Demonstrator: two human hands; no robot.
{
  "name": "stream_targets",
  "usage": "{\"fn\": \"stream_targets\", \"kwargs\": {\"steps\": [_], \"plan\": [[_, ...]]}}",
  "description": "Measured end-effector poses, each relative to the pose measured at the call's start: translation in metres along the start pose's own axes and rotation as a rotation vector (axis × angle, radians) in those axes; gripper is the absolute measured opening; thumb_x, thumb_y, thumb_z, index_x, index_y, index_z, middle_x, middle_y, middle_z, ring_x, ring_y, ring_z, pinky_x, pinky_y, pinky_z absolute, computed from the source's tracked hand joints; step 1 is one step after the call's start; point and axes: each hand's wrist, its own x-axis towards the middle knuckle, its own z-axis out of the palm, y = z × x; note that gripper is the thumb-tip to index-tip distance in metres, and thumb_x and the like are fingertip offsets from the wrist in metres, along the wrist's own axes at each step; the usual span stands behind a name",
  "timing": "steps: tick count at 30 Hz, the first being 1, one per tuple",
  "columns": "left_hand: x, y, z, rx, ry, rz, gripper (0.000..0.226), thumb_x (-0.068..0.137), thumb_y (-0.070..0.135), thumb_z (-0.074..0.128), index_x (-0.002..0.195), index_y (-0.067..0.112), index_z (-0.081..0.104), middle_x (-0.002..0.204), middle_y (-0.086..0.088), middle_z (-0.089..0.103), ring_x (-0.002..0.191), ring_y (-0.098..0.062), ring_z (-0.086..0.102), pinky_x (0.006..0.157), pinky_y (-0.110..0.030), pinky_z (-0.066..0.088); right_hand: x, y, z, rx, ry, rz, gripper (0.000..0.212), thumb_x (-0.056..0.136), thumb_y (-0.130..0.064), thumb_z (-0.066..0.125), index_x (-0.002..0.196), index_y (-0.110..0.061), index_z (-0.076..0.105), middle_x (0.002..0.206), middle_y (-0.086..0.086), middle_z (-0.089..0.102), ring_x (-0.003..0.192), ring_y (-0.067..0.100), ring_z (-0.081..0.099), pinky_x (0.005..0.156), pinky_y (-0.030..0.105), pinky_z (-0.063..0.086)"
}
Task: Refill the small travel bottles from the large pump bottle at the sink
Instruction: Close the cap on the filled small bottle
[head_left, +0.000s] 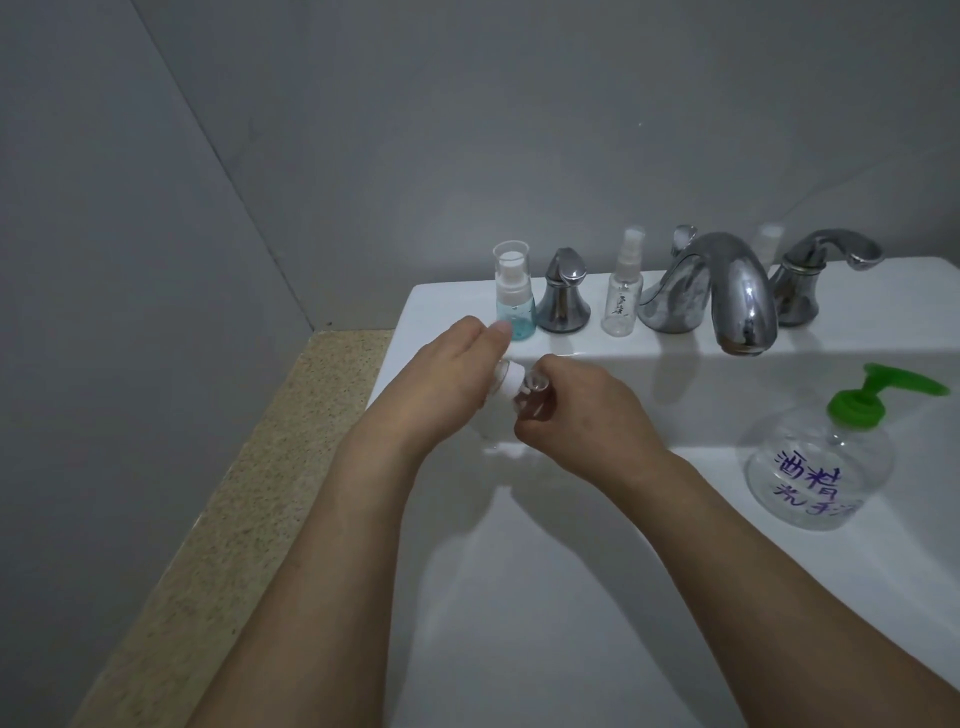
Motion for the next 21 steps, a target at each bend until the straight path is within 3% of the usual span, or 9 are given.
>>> {"fn": "stream_targets", "kwargs": {"steps": [2,6,11,16,21], "plan": [[0.001,-0.002,0.001,0.021,-0.001,0.020,0.031,0.090,0.052,0.046,0.076,0.025,0.050,0.070,0.006,0.057,0.065,-0.016,0.051,0.066,-0.036,0.042,0.000,0.001,0.000,0.005,-0.008,0.007,0.019,0.074,-0.034,0.066,0.084,-0.027,0.051,0.078,-0.011,0.052,0.086,0.017,0.056,0.067,0.028,0.033],[0.000,0.001,-0.001,-0.059,-0.071,0.056,0.009,0.076,0.037,0.049,0.078,0.028,0.052,0.074,0.005,0.055,0.067,-0.017,0.048,0.066,-0.037,0.040,0.001,0.001,0.000,0.018,-0.006,0.013,0.020,0.072,-0.033,0.066,0.085,-0.027,0.052,0.080,-0.010,0.056,0.087,0.018,0.057,0.068,0.029,0.035],[0.000,0.003,0.003,0.067,0.047,0.013,0.035,0.094,0.053,0.041,0.080,0.022,0.049,0.072,0.006,0.058,0.067,-0.018,0.054,0.066,-0.037,0.044,0.001,0.001,0.001,-0.008,0.005,0.005,0.019,0.073,-0.034,0.065,0.084,-0.026,0.053,0.080,-0.009,0.055,0.086,0.019,0.057,0.067,0.028,0.033],[-0.001,0.004,0.000,-0.048,-0.054,0.051,0.010,0.075,0.034,0.051,0.081,0.027,0.048,0.079,0.001,0.056,0.068,-0.019,0.050,0.061,-0.037,0.041,0.001,0.000,0.000,0.023,-0.008,0.012,0.019,0.073,-0.032,0.067,0.084,-0.028,0.052,0.078,-0.012,0.053,0.083,0.015,0.054,0.068,0.027,0.033],[-0.006,0.009,0.004,0.073,0.054,0.002,0.030,0.096,0.045,0.036,0.084,0.019,0.048,0.077,-0.001,0.057,0.070,-0.020,0.050,0.064,-0.037,0.040,0.000,0.003,0.002,0.011,-0.008,0.012,0.019,0.072,-0.033,0.066,0.085,-0.025,0.055,0.084,-0.009,0.060,0.085,0.017,0.056,0.069,0.029,0.039]]}}
